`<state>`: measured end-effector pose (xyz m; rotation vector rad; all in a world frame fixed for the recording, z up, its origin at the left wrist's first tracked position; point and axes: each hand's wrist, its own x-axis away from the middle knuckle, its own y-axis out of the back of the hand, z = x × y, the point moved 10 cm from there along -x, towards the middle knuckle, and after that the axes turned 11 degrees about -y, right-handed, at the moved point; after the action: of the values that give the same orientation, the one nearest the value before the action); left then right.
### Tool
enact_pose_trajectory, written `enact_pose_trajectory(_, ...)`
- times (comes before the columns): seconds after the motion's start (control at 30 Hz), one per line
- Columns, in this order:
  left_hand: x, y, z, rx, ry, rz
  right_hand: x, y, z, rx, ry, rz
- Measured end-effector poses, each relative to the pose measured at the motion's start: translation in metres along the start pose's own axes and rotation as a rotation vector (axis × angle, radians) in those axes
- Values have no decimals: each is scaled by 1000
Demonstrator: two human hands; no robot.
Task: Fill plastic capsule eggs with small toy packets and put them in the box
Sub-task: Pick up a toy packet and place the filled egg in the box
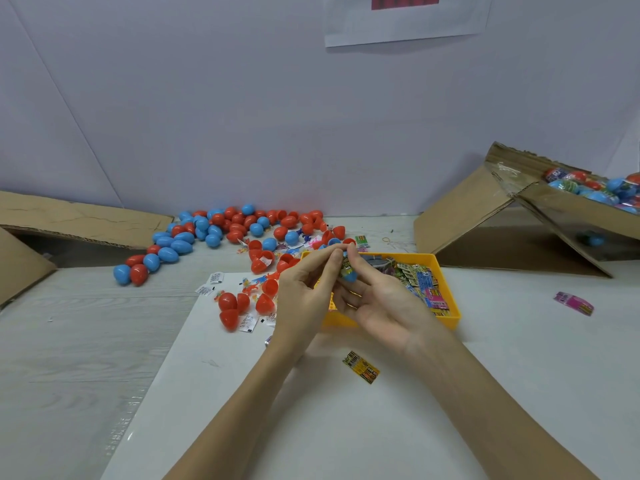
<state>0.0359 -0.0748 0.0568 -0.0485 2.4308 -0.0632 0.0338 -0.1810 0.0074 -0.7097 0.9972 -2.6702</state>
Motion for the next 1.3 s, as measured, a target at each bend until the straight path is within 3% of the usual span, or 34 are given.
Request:
enact_pose_trajectory(0.1, -4, -4, -7, -11, -32, 73, 2, -2, 6, 44, 51, 12)
enact_pose_trajectory(0.23, -4, -3, 1, 22, 30, 78, 11, 4, 26, 402, 305, -157)
enact_pose_trajectory(0.33, -5, 1, 6, 88, 72, 40, 17, -5, 35, 552, 454, -152)
enact_pose_trajectory(0.6, -6, 7, 12, 124, 107, 14, 21, -10, 41, 804, 578, -191)
enact_pose_trajectory(0.77, -6, 3, 14, 153, 131, 14, 23, -7, 47, 801, 621, -248)
enact_pose_trajectory(0.97, -9, 9, 11, -49, 93, 34, 28, -4, 51, 842, 664, -267)
enact_pose_trajectory(1.3, -13, 11, 10, -40, 84, 81, 14, 11, 49, 556, 544, -212)
